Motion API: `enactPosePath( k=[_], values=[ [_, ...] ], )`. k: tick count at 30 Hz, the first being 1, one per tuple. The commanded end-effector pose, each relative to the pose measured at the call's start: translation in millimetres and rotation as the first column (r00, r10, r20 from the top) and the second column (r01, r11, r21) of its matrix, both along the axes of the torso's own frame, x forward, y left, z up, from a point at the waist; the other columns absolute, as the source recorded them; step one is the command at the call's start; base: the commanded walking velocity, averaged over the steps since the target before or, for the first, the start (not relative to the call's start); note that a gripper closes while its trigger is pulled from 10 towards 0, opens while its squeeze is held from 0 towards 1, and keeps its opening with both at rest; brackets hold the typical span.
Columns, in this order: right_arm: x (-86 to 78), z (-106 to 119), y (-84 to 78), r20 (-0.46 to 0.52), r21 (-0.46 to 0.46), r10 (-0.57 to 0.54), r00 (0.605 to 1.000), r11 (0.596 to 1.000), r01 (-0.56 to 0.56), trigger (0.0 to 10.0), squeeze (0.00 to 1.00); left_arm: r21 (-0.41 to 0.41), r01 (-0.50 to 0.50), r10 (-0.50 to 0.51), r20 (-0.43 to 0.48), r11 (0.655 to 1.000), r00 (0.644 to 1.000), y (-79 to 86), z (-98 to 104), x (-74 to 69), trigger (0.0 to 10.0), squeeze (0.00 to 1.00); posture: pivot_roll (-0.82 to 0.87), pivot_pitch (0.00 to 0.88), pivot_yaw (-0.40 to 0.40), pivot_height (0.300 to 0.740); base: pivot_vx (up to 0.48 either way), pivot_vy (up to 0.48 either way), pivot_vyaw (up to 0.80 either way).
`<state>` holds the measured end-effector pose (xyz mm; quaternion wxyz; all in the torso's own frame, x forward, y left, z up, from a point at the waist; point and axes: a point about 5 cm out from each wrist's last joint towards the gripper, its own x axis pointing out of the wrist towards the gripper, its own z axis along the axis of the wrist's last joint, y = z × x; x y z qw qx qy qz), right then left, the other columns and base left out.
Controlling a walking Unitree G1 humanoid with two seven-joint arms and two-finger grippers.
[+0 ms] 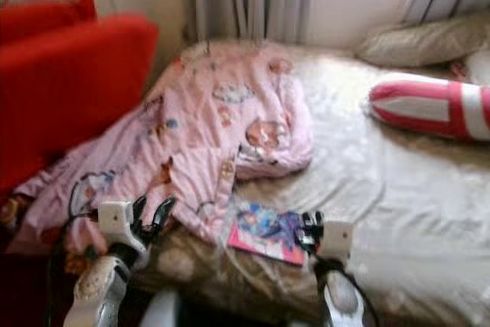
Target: Clean up the room
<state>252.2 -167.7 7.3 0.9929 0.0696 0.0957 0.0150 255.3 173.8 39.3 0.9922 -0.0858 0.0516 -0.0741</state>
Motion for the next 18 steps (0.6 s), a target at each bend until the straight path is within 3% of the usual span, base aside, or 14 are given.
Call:
enactPosePath(
  k=[1, 9, 11, 18],
  values=[
    [1.6, 0.6, 3.1, 0.003, 0.012, 0.015, 1.000, 1.000, -0.015, 10.0, 0.00, 0.012, 0.009, -0.009, 0.027, 1.000, 1.000, -0.7, 8.2, 6.5, 10.0, 0.00, 0.08, 0.012, -0.023, 0.636, 0.000, 0.000, 0.00],
    [5.7, 1.5, -1.1, 0.006, 0.003, 0.004, 1.000, 1.000, -0.004, 10.0, 0.00, 0.009, 0.019, -0.019, 0.013, 1.000, 1.000, -2.7, 6.6, 5.8, 10.0, 0.00, 0.07, 0.022, -0.019, 0.636, 0.000, 0.000, 0.00],
    [6.1, -2.7, -3.0, -0.041, -0.024, -0.001, 0.999, 1.000, 0.000, 10.0, 0.00, 0.007, 0.020, -0.020, 0.012, 1.000, 1.000, -3.3, 6.4, 5.9, 10.0, 0.00, 0.08, 0.023, -0.021, 0.636, 0.000, 0.000, 0.00],
    [4.7, -0.6, -3.5, 0.001, -0.011, -0.005, 1.000, 1.000, 0.005, 10.0, 0.00, 0.012, 0.016, -0.016, 0.014, 1.000, 1.000, -2.1, 7.3, 6.3, 10.0, 0.00, 0.08, 0.030, -0.018, 0.617, 0.000, 0.000, 0.00]
  ],
)
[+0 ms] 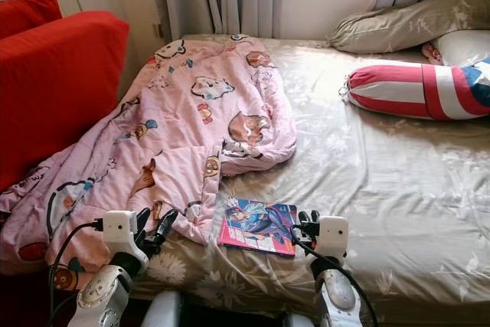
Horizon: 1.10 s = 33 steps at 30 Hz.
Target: Clean up the room
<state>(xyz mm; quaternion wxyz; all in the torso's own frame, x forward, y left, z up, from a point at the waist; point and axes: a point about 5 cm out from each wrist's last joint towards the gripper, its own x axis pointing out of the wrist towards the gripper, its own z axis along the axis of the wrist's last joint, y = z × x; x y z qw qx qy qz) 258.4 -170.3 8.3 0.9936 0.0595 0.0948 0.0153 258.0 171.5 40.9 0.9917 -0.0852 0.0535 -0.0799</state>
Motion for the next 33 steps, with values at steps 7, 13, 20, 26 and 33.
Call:
enactPosePath(
  k=[7, 13, 20, 26, 33],
  values=[
    [0.5, -1.9, 2.0, -0.007, 0.016, -0.010, 1.000, 1.000, 0.010, 10.0, 0.00, 0.012, -0.001, 0.001, 0.010, 1.000, 1.000, 1.7, 4.4, 1.2, 10.0, 0.00, 0.08, 0.030, -0.017, 0.617, 0.000, 0.000, 0.00],
    [1.0, -4.7, 2.6, -0.031, 0.006, -0.004, 1.000, 1.000, 0.005, 10.0, 0.00, 0.011, 0.001, -0.001, 0.009, 1.000, 1.000, 1.2, 4.3, 2.1, 10.0, 0.00, 0.08, 0.024, -0.017, 0.597, 0.000, 0.000, 0.00],
    [0.5, -2.8, 2.3, -0.004, 0.019, -0.003, 1.000, 1.000, 0.004, 10.0, 0.00, 0.010, 0.002, -0.002, 0.008, 1.000, 1.000, 0.6, 3.9, 2.2, 10.0, 0.00, 0.08, 0.017, -0.018, 0.592, 0.000, 0.000, 0.00],
    [0.2, -3.9, 5.5, -0.009, 0.010, 0.026, 1.000, 1.000, -0.026, 10.0, 0.00, 0.010, 0.001, -0.001, 0.006, 1.000, 1.000, 0.4, 3.0, 2.1, 10.0, 0.00, 0.08, 0.006, -0.015, 0.592, 0.000, 0.000, 0.00],
    [-1.7, -5.1, 9.1, -0.010, 0.010, 0.062, 0.998, 0.998, -0.062, 10.0, 0.00, 0.020, 0.030, -0.030, 0.007, 0.999, 1.000, -4.0, 2.4, 1.3, 10.0, 0.00, 0.08, 0.001, -0.016, 0.592, 0.000, 0.000, 0.39]
  ],
)
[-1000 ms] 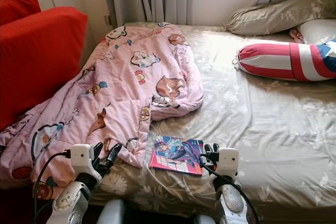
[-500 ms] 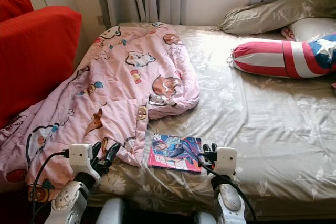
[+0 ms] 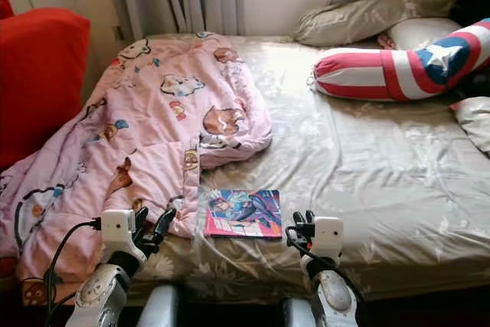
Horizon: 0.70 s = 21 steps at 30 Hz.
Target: Clean up the room
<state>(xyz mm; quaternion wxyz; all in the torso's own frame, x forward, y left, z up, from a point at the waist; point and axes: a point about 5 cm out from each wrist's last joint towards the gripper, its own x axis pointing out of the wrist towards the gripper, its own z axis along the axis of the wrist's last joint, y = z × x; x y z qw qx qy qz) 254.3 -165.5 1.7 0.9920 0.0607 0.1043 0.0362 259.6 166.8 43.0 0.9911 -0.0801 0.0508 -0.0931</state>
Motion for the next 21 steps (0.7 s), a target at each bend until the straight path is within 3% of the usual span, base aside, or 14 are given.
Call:
enactPosePath(
  k=[1, 13, 17, 21],
  values=[
    [2.4, 1.5, 4.3, 0.007, 0.003, 0.019, 1.000, 1.000, -0.019, 10.0, 0.00, 0.012, 0.004, -0.004, -0.001, 1.000, 1.000, 0.6, 0.3, -0.3, 10.0, 0.00, 0.08, 0.001, -0.016, 0.592, 0.000, 0.000, 0.65],
    [2.8, -1.8, 3.7, -0.017, -0.002, 0.041, 0.999, 0.999, -0.041, 10.0, 0.00, 0.014, 0.004, -0.004, 0.004, 1.000, 1.000, 1.2, 1.8, 1.0, 10.0, 0.00, 0.08, 0.016, -0.019, 0.592, 0.253, 0.000, 0.03],
    [2.5, -2.3, 3.4, -0.015, 0.007, 0.035, 0.999, 0.999, -0.035, 10.0, 0.00, 0.014, 0.004, -0.004, 0.003, 1.000, 1.000, 1.6, 1.7, 0.9, 10.0, 0.00, 0.08, 0.021, -0.018, 0.592, 0.262, 0.000, 0.73],
    [2.1, -3.8, 2.6, -0.026, 0.025, 0.022, 0.999, 0.999, -0.021, 10.0, 0.00, 0.012, 0.005, -0.005, 0.003, 1.000, 1.000, 1.3, 1.3, 0.2, 10.0, 0.00, 0.08, 0.022, -0.018, 0.592, 0.270, 0.000, 0.23]
  ],
)
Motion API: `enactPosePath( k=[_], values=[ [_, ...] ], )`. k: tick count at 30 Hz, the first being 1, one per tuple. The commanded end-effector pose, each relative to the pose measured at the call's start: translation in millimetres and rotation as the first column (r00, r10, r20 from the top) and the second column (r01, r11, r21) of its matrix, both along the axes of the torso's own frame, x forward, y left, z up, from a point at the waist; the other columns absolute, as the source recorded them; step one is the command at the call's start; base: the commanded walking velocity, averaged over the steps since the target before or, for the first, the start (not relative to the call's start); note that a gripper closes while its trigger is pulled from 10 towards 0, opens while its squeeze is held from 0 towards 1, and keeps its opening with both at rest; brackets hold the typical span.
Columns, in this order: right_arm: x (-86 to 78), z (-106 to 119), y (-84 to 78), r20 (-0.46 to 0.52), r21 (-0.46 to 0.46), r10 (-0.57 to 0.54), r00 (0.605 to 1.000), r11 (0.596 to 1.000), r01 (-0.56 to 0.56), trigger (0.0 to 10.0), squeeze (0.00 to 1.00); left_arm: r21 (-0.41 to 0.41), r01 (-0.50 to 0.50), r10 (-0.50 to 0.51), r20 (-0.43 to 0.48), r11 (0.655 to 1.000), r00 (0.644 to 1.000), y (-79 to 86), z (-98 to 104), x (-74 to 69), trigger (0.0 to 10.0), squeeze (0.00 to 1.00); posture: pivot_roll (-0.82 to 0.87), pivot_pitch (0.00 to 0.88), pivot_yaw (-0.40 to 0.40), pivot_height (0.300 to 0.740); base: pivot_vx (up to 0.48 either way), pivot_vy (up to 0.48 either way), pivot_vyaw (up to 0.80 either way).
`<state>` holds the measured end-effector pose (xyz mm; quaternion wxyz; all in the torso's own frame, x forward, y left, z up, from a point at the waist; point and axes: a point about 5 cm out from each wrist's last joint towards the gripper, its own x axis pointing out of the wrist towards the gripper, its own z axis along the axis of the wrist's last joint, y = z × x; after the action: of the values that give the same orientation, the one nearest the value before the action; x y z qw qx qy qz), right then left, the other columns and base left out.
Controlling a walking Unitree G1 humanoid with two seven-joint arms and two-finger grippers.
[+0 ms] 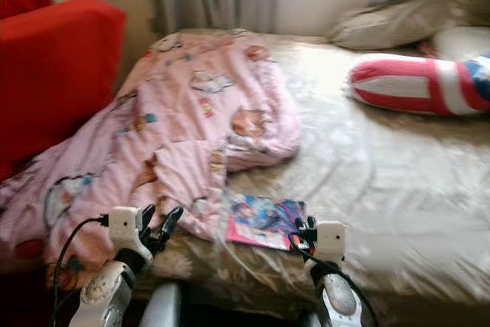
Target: Clean up the room
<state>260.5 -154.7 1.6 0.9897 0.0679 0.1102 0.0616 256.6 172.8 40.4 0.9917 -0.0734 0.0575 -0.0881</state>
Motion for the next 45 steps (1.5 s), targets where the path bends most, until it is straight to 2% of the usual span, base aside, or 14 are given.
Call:
enactPosePath(
  k=[1, 9, 12, 13, 15, 18, 20, 25, 30, 31, 32, 33, 36, 45],
  values=[
    [-4.0, -4, -8.2, -0.017, 0.005, -0.027, 0.999, 1.000, 0.027, 10.0, 0.00, -0.003, 0.013, -0.013, 0.015, 1.000, 1.000, -4.6, 4, 3.2, 10.0, 0.00, 0.08, 0.022, -0.018, 0.592, 0.277, 0.000, 0.00],
    [-5.4, -7, -11.2, -0.035, -0.024, -0.031, 0.999, 0.999, 0.030, 10.0, 0.00, 0.000, 0.020, -0.020, 0.009, 1.000, 1.000, -5.7, 3, 2.3, 10.0, 0.00, 0.08, 0.030, -0.017, 0.592, 0.211, 0.000, 0.00],
    [-6.1, -12, -16.4, -0.072, -0.077, -0.052, 0.996, 0.996, 0.046, 10.0, 0.00, -0.001, 0.025, -0.025, 0.006, 1.000, 1.000, -6.6, 3, 1.9, 10.0, 0.00, 0.08, 0.037, -0.017, 0.592, 0.000, 0.000, 0.00],
    [-6.0, -13, -17.7, -0.088, -0.127, -0.035, 0.996, 0.992, 0.024, 10.0, 0.00, -0.006, 0.034, -0.034, 0.006, 0.999, 0.999, -7.8, 3, 1.5, 10.0, 0.00, 0.09, 0.041, -0.017, 0.592, 0.000, 0.000, 0.00],
    [-5.9, -14, -17.7, -0.089, -0.136, -0.028, 0.996, 0.991, 0.016, 10.0, 0.00, -0.007, 0.038, -0.038, 0.005, 0.999, 0.999, -8.3, 3, 1.5, 10.0, 0.00, 0.09, 0.041, -0.017, 0.592, 0.000, 0.000, 0.00],
    [-5.5, -20, -21.6, -0.153, -0.253, -0.004, 0.988, 0.967, -0.035, 10.0, 0.00, -0.009, 0.046, -0.046, 0.002, 0.999, 0.999, -10.0, 3, 2.6, 10.0, 0.00, 0.09, 0.056, -0.016, 0.592, 0.000, 0.000, 0.00],
    [-4.0, -20, -22.7, -0.164, -0.263, -0.004, 0.986, 0.964, -0.040, 10.0, 0.00, -0.008, 0.049, -0.049, 0.001, 0.999, 0.999, -10.9, 3, 3.8, 10.0, 0.00, 0.09, 0.060, -0.016, 0.592, 0.000, 0.000, 0.00],
    [3.2, -18, -25.9, -0.178, -0.217, -0.062, 0.982, 0.976, 0.022, 10.0, 0.00, -0.007, 0.058, -0.058, -0.002, 0.998, 0.998, -14.2, 4, 7.3, 10.0, 0.00, 0.10, 0.096, -0.011, 0.592, 0.000, 0.000, 0.00],
    [9.8, -16, -27.0, -0.203, -0.070, -0.172, 0.964, 0.985, 0.161, 10.0, 0.00, 0.000, 0.058, -0.058, -0.014, 0.998, 0.998, -16.2, 1, 5.5, 10.0, 0.00, 0.11, 0.131, -0.004, 0.592, 0.000, 0.000, 0.00],
    [12.3, -15, -28.0, -0.209, 0.014, -0.220, 0.953, 0.974, 0.228, 10.0, 0.14, 0.003, 0.062, -0.061, -0.023, 0.998, 0.998, -16.0, -1, 3.3, 10.0, 0.00, 0.11, 0.139, -0.001, 0.592, 0.000, 0.000, 0.00],
    [12.3, -15, -28.0, -0.209, 0.014, -0.220, 0.953, 0.974, 0.228, 10.0, 0.14, 0.003, 0.062, -0.061, -0.023, 0.998, 0.998, -16.0, -1, 3.3, 10.0, 0.00, 0.11, 0.139, -0.001, 0.592, 0.000, 0.000, 0.00],
    [13.6, -14, -27.8, -0.210, 0.048, -0.234, 0.949, 0.967, 0.249, 10.0, 0.96, 0.005, 0.062, -0.061, -0.027, 0.998, 0.998, -15.4, -2, 2.0, 10.0, 0.00, 0.11, 0.142, -0.001, 0.592, 0.000, 0.000, 0.00],
    [15.9, -13, -26.8, -0.220, 0.148, -0.280, 0.934, 0.937, 0.316, 10.0, 1.00, 0.012, 0.058, -0.058, -0.035, 0.998, 0.998, -12.0, -3, -4.2, 10.0, 0.00, 0.13, 0.159, 0.005, 0.592, 0.000, 0.000, 0.00],
    [24.6, -6, -17.4, -0.199, 0.235, -0.251, 0.947, 0.926, 0.295, 10.0, 1.00, 0.042, 0.045, -0.043, -0.051, 0.998, 0.998, 0.7, -4, -18.4, 10.0, 0.00, 0.16, 0.193, 0.018, 0.592, 0.000, 0.000, 0.00]
  ],
)
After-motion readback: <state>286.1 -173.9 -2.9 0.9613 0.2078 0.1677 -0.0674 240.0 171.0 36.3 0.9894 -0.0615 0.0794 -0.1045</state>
